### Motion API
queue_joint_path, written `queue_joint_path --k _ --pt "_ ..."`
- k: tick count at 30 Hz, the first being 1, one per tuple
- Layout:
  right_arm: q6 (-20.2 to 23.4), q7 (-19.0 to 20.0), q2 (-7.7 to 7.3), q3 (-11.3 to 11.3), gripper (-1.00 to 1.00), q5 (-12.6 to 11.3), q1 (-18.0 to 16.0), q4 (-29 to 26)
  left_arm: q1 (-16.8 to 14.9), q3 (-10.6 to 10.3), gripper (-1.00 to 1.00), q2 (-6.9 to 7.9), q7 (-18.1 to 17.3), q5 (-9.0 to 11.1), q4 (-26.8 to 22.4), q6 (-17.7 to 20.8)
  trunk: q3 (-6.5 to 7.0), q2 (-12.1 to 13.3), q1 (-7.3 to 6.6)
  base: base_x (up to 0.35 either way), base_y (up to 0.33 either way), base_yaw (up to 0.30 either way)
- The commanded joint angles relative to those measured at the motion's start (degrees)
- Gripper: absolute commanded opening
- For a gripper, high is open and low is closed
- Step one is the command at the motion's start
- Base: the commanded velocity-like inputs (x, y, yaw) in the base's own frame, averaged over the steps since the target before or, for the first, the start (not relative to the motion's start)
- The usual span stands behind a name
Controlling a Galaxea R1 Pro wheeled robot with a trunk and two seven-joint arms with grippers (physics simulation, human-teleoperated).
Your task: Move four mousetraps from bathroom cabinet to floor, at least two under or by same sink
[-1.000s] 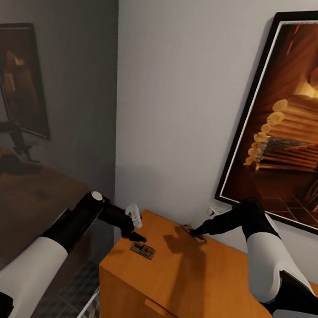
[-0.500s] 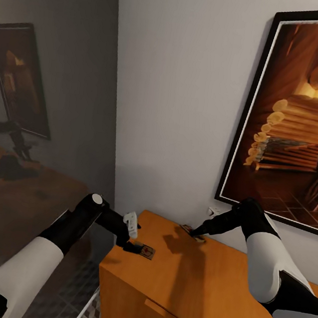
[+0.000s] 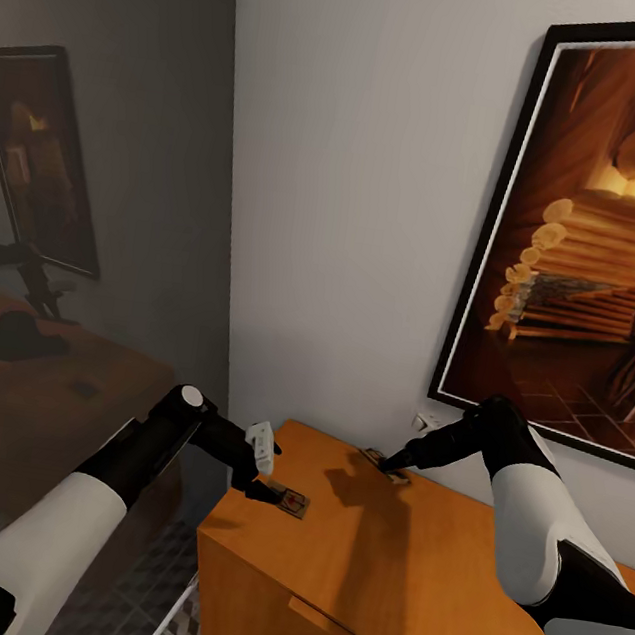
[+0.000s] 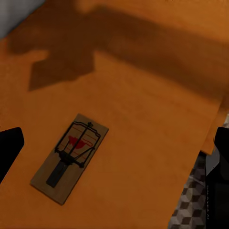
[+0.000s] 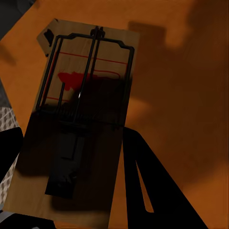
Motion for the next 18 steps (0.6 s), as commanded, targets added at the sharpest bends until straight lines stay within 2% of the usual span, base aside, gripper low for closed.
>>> queue_joint_path --k 1,18 --pt "0.4 0.2 0.00 0.0 -1.00 0.0 0.0 0.0 0.0 0.1 1.00 -0.04 0.2 0.0 0.0 0.0 0.03 0.0 0.00 0.000 0.000 -0.131" --pt "0.4 0.2 0.01 0.0 -1.00 0.0 0.0 0.0 0.0 0.6 1.00 0.40 0.6 0.0 0.0 0.1 0.90 0.0 0.00 0.000 0.000 -0.221"
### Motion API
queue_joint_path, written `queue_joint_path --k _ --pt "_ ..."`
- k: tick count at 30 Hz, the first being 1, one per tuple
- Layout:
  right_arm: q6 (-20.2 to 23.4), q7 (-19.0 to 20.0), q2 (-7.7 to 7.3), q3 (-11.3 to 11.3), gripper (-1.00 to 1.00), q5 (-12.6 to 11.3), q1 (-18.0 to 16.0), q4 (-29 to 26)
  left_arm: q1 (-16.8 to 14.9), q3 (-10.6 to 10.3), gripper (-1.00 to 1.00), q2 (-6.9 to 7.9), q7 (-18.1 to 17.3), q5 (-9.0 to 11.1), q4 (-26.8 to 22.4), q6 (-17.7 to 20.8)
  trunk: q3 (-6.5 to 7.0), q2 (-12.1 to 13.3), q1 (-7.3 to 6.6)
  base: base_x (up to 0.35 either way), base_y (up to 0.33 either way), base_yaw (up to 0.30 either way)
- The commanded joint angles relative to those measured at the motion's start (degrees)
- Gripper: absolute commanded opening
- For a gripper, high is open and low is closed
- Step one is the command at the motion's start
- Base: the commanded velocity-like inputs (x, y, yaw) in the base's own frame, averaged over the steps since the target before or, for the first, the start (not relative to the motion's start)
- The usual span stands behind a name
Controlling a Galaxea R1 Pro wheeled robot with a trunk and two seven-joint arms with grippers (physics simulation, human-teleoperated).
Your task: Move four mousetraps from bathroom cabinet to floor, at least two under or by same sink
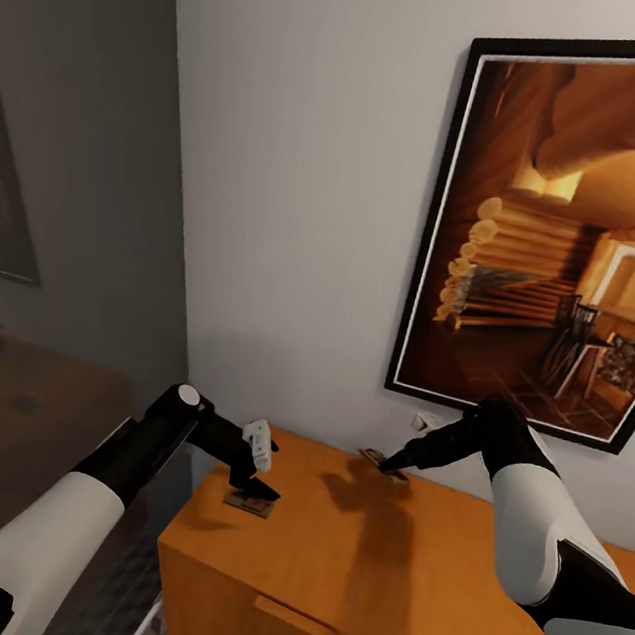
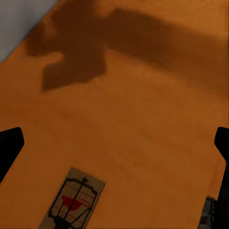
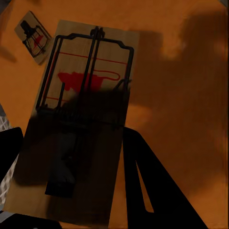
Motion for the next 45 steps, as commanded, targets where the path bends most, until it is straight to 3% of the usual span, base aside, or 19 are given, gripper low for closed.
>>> queue_joint_path --k 1,12,19,26,45 --pt "0.4 0.2 0.00 0.0 -1.00 0.0 0.0 0.0 0.0 0.0 1.00 0.00 0.0 0.0 0.0 0.0 0.06 0.0 0.00 0.000 0.000 -0.235" --pt "0.4 0.2 -0.02 0.0 -1.00 0.0 0.0 0.0 0.0 0.0 1.00 0.11 -0.1 0.0 0.0 0.0 0.65 0.0 0.00 0.000 0.000 -0.234" --pt "0.4 0.2 0.03 0.0 -1.00 0.0 0.0 0.0 0.0 0.1 1.00 1.33 -0.1 0.0 0.1 -0.1 1.03 0.0 0.00 0.000 0.000 -0.209" --pt "0.4 0.2 0.04 0.0 -1.00 0.1 0.0 0.0 0.0 1.5 1.00 1.41 0.0 -0.1 0.1 -0.1 1.41 0.0 0.00 0.000 0.000 -0.219" --pt "0.3 0.2 0.04 0.0 -1.00 0.1 0.0 0.6 0.0 1.8 1.00 1.34 -0.1 -0.1 0.1 -0.1 1.51 0.0 0.00 -0.107 0.022 -0.021"
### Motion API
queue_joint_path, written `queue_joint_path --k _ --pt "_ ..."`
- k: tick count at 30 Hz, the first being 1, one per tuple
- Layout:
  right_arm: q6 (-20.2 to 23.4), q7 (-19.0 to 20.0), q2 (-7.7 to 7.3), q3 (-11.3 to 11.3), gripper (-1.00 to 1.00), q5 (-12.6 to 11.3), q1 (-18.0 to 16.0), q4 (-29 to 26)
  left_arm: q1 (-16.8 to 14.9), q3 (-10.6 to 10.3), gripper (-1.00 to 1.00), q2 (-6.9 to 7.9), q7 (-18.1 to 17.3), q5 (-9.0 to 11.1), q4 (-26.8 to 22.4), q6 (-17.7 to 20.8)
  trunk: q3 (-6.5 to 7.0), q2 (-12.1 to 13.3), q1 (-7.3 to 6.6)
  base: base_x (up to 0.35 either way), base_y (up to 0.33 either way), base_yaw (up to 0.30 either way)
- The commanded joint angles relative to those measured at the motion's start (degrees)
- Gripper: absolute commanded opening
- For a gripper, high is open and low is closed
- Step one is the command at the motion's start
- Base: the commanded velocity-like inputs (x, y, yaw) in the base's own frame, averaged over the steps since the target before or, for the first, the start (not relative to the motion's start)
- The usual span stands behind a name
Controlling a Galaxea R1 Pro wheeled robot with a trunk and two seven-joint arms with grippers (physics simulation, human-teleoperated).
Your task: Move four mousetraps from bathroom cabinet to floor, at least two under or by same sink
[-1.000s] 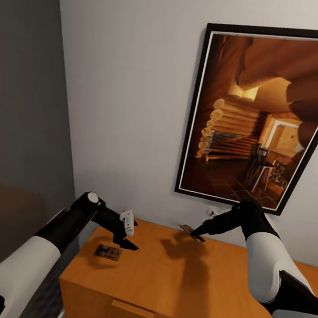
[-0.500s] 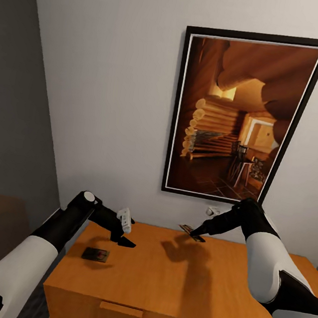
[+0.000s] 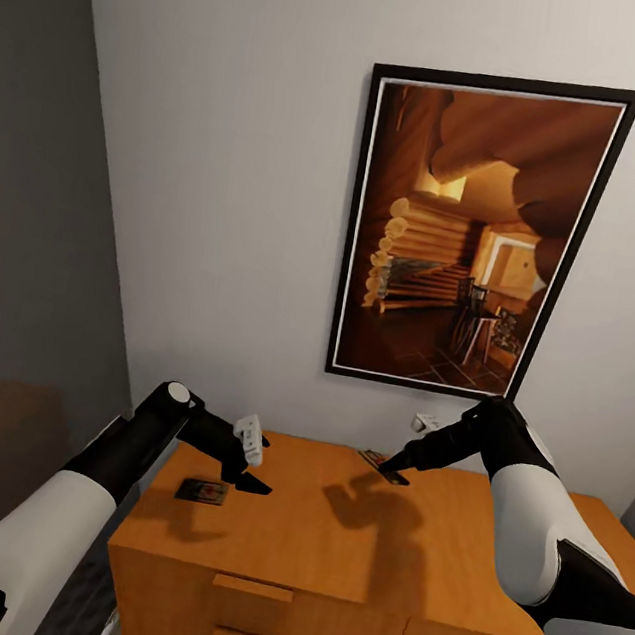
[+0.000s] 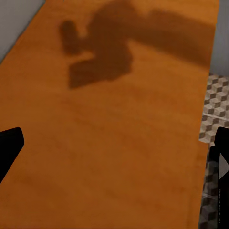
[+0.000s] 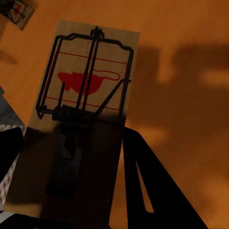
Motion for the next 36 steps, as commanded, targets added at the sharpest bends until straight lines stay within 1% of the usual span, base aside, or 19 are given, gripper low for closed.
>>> queue_joint_path --k 1,32,36 --pt "0.4 0.2 0.00 0.0 -1.00 0.0 0.0 0.0 0.0 0.0 1.00 -0.02 0.0 0.0 0.0 0.0 0.00 0.0 0.00 -0.009 0.003 0.000" --pt "0.1 -0.6 0.19 0.1 -1.00 -0.1 0.0 0.2 0.0 0.1 1.00 -0.22 0.1 0.0 -0.1 0.0 0.00 0.0 0.00 0.000 0.001 0.000" --pt "0.1 -0.6 0.64 0.1 -1.00 0.0 0.0 0.2 0.0 0.2 1.00 -0.19 0.1 0.0 -0.1 0.0 0.00 0.0 0.00 0.000 0.190 0.000"
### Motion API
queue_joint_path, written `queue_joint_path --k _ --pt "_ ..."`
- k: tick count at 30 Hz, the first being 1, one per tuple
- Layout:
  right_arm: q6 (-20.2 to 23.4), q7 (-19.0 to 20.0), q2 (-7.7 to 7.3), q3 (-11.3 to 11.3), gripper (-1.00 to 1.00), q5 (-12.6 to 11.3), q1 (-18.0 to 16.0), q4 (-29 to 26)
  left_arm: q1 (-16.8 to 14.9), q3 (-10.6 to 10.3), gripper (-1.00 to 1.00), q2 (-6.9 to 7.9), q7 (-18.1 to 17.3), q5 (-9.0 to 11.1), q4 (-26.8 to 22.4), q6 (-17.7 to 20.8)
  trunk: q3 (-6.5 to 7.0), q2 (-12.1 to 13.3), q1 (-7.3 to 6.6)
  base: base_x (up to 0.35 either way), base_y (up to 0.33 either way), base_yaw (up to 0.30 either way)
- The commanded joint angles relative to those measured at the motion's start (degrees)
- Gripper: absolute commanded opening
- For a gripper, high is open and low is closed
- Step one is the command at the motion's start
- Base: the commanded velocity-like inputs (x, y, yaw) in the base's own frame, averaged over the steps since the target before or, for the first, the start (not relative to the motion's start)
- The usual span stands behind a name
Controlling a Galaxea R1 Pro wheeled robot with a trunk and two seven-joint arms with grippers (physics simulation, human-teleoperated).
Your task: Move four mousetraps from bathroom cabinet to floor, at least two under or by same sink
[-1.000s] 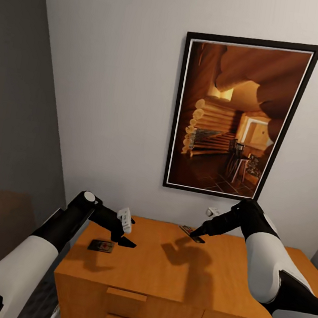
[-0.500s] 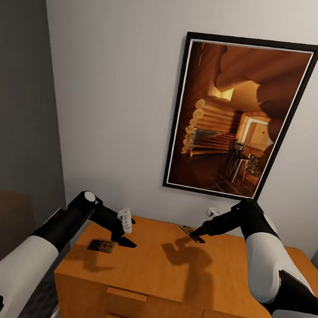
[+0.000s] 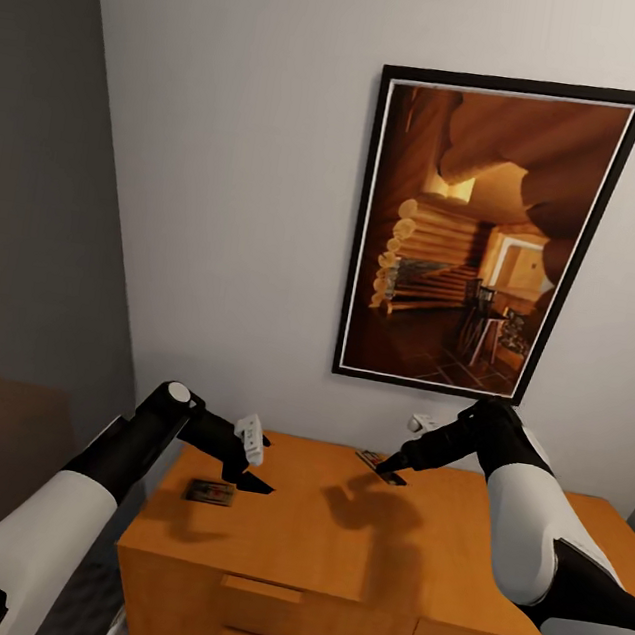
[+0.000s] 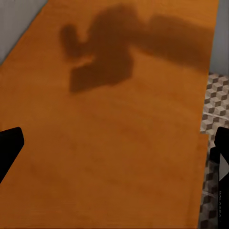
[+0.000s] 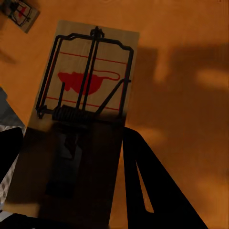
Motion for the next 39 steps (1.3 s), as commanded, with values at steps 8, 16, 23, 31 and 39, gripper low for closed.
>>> queue_joint_path --k 8,16,23,31,39 --pt "0.4 0.2 0.20 0.0 -1.00 0.0 0.0 0.1 0.0 -0.1 1.00 -0.06 0.0 -0.1 0.0 0.0 0.00 0.0 0.00 0.000 0.066 0.000" --pt "0.4 0.2 0.38 0.0 -1.00 0.1 0.0 0.1 0.0 0.0 1.00 -0.02 0.1 -0.1 0.0 0.0 0.00 0.0 0.00 -0.005 0.005 0.000" --pt "0.4 0.2 0.45 0.0 -1.00 0.1 0.0 0.7 0.0 0.0 1.00 -0.05 0.1 -0.1 0.0 0.1 0.00 0.0 0.00 -0.139 0.145 0.000" --pt "0.4 0.2 0.74 0.0 -1.00 0.1 0.0 1.0 0.0 0.0 1.00 0.01 0.1 -0.1 0.0 0.1 0.00 0.0 0.00 -0.029 0.113 0.000" --pt "0.4 0.1 0.85 0.0 -1.00 0.2 0.0 1.1 0.0 0.0 1.00 -0.04 2.4 -0.1 0.0 0.1 0.00 0.0 0.00 -0.002 0.008 0.000"
